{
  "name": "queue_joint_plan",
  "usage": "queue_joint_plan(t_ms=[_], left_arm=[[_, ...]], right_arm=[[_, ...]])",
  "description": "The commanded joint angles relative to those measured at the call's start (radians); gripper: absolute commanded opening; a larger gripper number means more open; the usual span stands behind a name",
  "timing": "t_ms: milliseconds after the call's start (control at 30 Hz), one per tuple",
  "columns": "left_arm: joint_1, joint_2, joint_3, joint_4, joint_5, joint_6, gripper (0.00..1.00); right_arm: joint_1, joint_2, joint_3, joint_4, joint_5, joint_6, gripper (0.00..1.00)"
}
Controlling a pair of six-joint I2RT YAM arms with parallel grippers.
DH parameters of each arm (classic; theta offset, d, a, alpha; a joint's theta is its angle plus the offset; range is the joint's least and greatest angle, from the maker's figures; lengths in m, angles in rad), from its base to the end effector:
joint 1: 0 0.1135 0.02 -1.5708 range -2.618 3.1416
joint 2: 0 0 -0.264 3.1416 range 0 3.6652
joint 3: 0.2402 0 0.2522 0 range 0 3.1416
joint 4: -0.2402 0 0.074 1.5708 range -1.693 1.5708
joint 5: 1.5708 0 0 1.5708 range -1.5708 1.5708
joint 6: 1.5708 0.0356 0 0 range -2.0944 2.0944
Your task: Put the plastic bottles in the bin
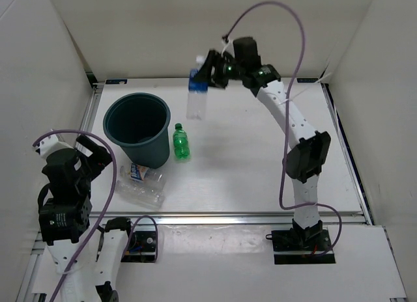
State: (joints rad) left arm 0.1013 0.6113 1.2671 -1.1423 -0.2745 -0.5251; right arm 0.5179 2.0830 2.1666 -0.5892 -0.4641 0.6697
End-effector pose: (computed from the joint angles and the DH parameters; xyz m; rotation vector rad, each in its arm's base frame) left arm 0.0558 0.0154 0.4113 -0.7863 1.8798 0.0169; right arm 0.4101 0.2520 0.3726 -0.1404 2.2440 1.1706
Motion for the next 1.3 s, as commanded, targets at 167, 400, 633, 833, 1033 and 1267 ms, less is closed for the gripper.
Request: queue_joint_plan(t_ms=[167, 400, 633, 833, 1033, 1267], left_arm=[[-0.049, 0.03, 0.017, -0.031, 0.032, 0.034, 1.0], [-0.166, 0.041, 0.087, -0.097, -0.1, 0.034, 1.0], [-0.199, 0.062, 0.152, -0.099, -0.14, 0.06, 1.0], [-0.199, 0.022, 0.083, -0.053, -0.172, 0.004, 1.0], [-0.199, -0.002, 0.052, -0.053, -0.204, -0.056, 1.0], [-0.199, -0.012, 0.014, -0.086, -0.236, -0.142, 1.0]], right_arm=[[0.152, 0.09, 0.314, 0.325, 0.131, 0.024, 0.48], [0.264, 0.172, 0.337, 0.428, 0.185, -0.057, 0.59], [0.252, -0.011, 0.221, 0.356, 0.298, -0.101, 1.0], [0.068, -0.202, -0.112, 0.325, 0.246, 0.02, 1.0], [-0.006, -0.054, -0.292, 0.325, -0.151, 0.031, 1.0], [-0.006, 0.204, -0.241, 0.304, -0.372, 0.002, 1.0]])
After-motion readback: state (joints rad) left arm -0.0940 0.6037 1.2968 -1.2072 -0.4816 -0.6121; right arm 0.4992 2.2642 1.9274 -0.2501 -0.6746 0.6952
